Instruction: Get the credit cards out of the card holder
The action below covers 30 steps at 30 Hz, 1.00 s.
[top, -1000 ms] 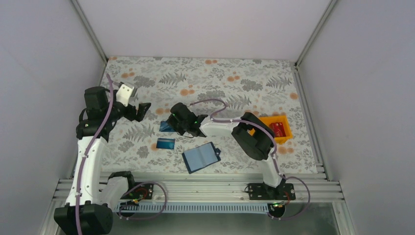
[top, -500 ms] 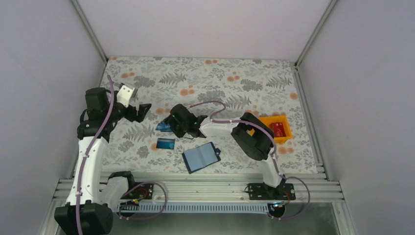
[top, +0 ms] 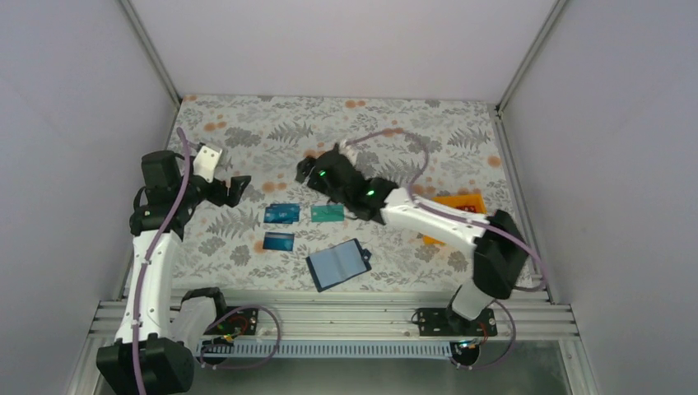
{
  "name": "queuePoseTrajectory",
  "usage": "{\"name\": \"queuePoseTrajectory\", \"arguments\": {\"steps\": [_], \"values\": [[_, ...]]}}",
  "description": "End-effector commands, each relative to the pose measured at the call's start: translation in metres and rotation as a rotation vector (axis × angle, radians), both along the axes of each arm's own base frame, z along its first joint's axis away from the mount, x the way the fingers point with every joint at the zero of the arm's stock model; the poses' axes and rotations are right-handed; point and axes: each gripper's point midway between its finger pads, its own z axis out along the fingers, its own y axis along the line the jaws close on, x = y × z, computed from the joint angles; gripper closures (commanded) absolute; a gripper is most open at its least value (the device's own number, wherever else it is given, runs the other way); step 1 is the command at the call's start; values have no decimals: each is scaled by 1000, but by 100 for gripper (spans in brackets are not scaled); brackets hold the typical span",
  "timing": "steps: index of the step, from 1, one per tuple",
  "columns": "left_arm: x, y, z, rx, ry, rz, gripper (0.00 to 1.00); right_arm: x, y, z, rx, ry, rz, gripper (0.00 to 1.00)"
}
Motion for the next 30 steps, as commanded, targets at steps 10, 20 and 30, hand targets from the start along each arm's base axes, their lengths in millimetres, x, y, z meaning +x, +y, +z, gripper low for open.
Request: {"name": "queuePoseTrajectory", "arguments": {"steps": [10,20,30], "values": [[29,17,4,-202,6,157,0,63,-274,119,-377,-786,-65,0],[79,93,-60,28,-278,478,0,45,-413,49,-512,-822,-475,0],[66,92,-97,10,-395,532,0,30,-426,-10,-648,-788,-454,0]]}}
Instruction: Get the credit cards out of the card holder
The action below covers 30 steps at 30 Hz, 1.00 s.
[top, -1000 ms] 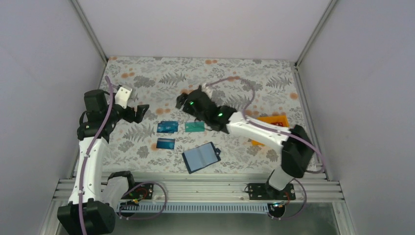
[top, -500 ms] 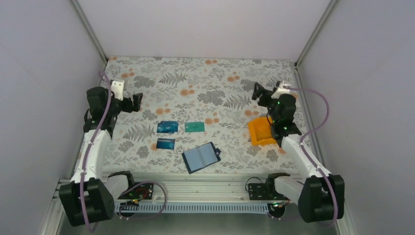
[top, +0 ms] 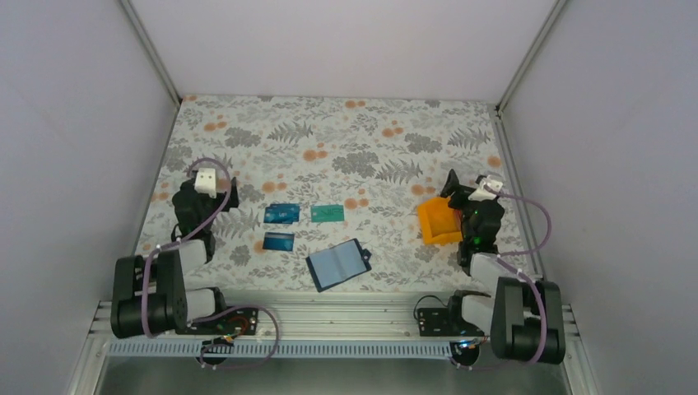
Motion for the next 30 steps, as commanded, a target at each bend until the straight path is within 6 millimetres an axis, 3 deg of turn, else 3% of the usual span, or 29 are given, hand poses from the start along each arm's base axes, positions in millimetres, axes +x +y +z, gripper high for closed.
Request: {"name": "queuePoseTrajectory", "arguments": {"steps": [1,6,10,13,21,30], "values": [[14,13,30,27,-166,75,0,-1,-12,7,-82,-86,-24,0],[22,9,32,-8,-186,73,0,14,-3,0,-106,-85,53,0],[25,-13,35,19,-244,31,0,37,7,-11,-130,-31,135,0],[27,-35,21,116,-249,-5,0,42,17,-15,-144,-16,196,0],[29,-31,18,98,-223,19,0,36,38,-20,-213,-63,278,0],[31,-31,16,89,-213,6,0,41,37,-27,-209,-24,267,0]]}}
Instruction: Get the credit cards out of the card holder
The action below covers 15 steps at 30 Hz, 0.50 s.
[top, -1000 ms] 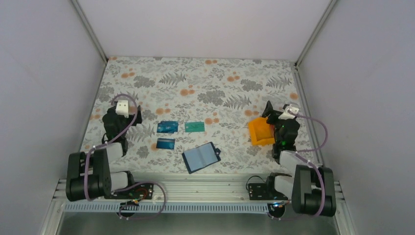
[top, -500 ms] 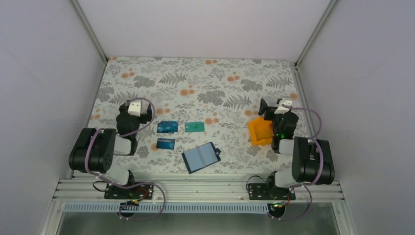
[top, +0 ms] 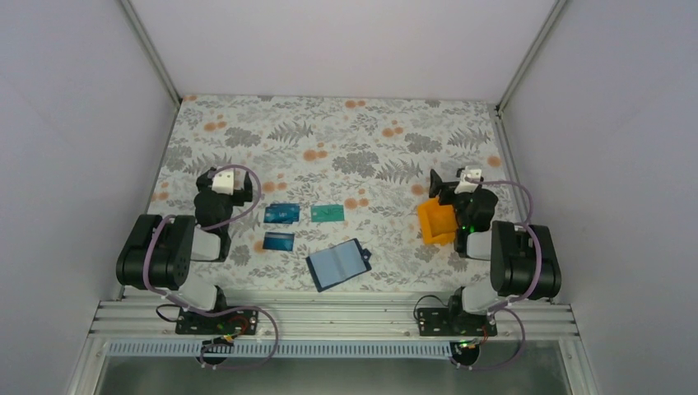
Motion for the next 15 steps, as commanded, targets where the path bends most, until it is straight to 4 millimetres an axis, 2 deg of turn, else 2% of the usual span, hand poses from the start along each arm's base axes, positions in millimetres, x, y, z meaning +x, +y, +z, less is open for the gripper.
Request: {"name": "queuePoseTrajectory", "arguments": {"steps": [1,15], "values": [[6,1,17,0,-61,-8,0,2,1,14,-39,-64,-1,0],[7,0,16,-2,-58,-15,0,3,1,14,-40,-63,-2,0]]}}
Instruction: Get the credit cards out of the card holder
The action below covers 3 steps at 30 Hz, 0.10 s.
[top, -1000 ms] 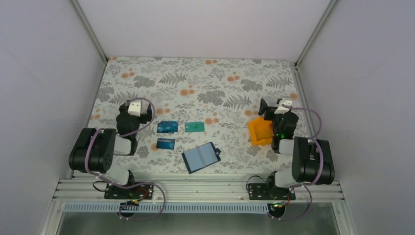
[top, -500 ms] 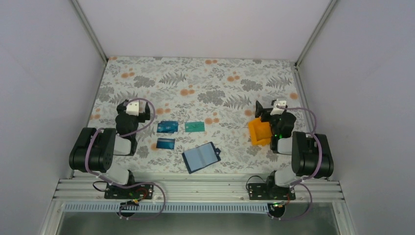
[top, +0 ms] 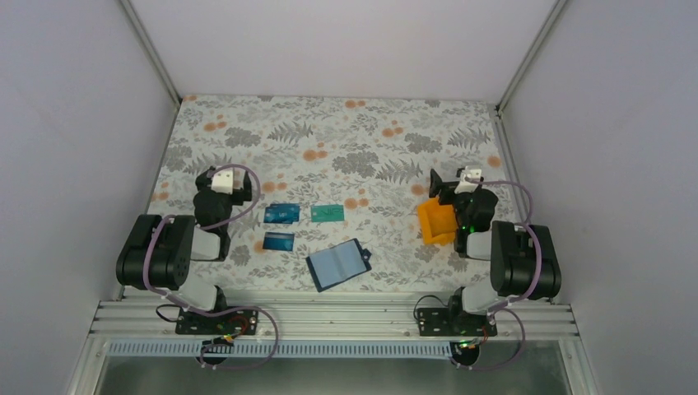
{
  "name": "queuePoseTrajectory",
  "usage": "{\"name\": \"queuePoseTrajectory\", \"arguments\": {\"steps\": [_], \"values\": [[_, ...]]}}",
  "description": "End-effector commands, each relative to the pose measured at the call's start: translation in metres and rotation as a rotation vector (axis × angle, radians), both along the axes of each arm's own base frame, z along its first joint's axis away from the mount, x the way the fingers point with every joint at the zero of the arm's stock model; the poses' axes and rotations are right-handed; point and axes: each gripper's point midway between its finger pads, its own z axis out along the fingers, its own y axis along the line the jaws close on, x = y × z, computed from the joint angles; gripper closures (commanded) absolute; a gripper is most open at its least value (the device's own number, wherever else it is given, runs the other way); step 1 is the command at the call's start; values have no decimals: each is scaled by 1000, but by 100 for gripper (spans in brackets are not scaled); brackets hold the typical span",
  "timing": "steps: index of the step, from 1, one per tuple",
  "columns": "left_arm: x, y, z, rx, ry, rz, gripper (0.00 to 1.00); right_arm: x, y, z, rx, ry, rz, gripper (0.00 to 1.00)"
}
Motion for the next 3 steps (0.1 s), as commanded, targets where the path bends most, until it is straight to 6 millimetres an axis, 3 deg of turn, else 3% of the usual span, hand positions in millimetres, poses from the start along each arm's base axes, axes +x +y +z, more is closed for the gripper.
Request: {"name": "queuePoseTrajectory", "arguments": {"steps": [1,3], "values": [[5,-1,15,-1,-55,-16,0,3,0,13,-36,-57,-3,0],[5,-1,15,-1,-54,-16,0,3,0,12,-35,-55,-4,0]]}}
